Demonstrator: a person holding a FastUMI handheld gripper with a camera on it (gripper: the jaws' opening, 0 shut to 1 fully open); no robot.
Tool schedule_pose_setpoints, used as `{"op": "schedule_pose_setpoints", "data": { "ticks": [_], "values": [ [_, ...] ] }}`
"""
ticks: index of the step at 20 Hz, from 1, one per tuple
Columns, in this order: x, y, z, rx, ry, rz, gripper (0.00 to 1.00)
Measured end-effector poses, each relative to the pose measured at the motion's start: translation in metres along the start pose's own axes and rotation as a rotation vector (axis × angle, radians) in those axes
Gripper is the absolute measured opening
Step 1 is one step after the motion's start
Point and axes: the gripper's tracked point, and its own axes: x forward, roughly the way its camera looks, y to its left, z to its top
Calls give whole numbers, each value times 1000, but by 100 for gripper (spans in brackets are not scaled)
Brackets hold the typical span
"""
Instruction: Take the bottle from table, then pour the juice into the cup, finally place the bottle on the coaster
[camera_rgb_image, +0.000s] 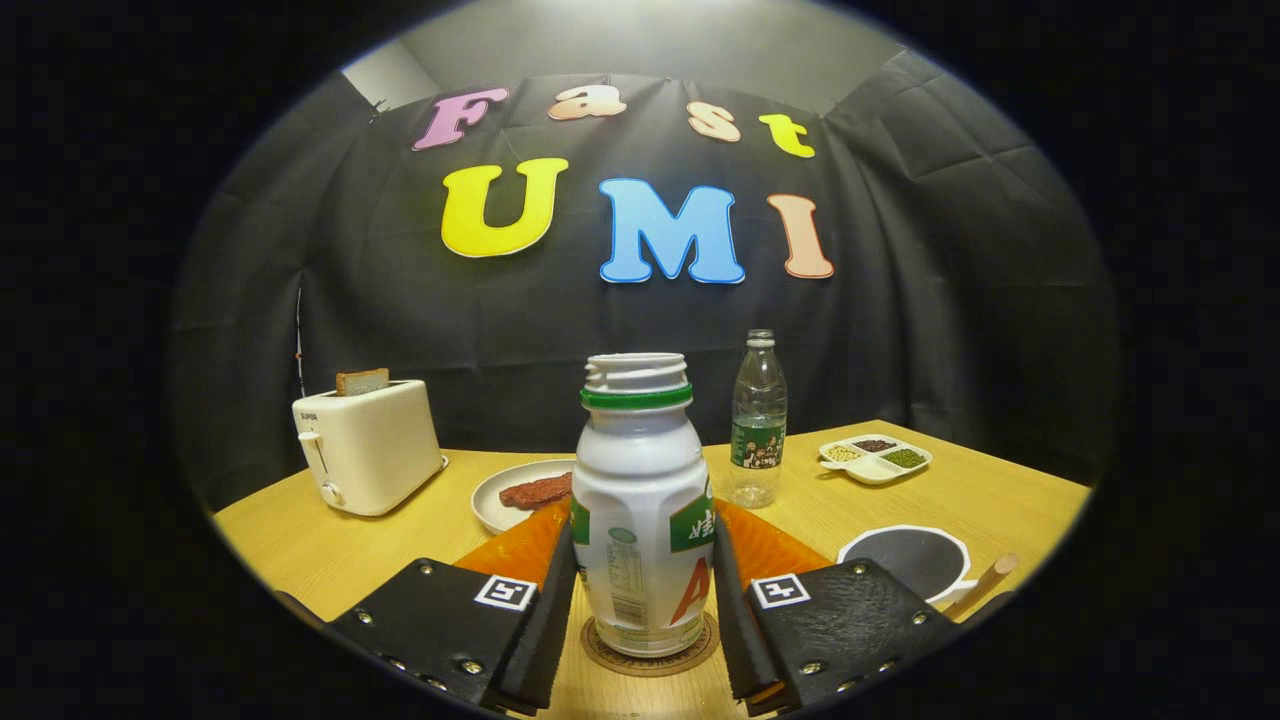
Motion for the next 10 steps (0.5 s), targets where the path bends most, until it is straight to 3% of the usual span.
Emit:
{"op": "schedule_pose_setpoints", "data": {
  "ticks": [10],
  "values": [
    [6, 2, -9, -11, 7, 4, 64]
  ]
}}
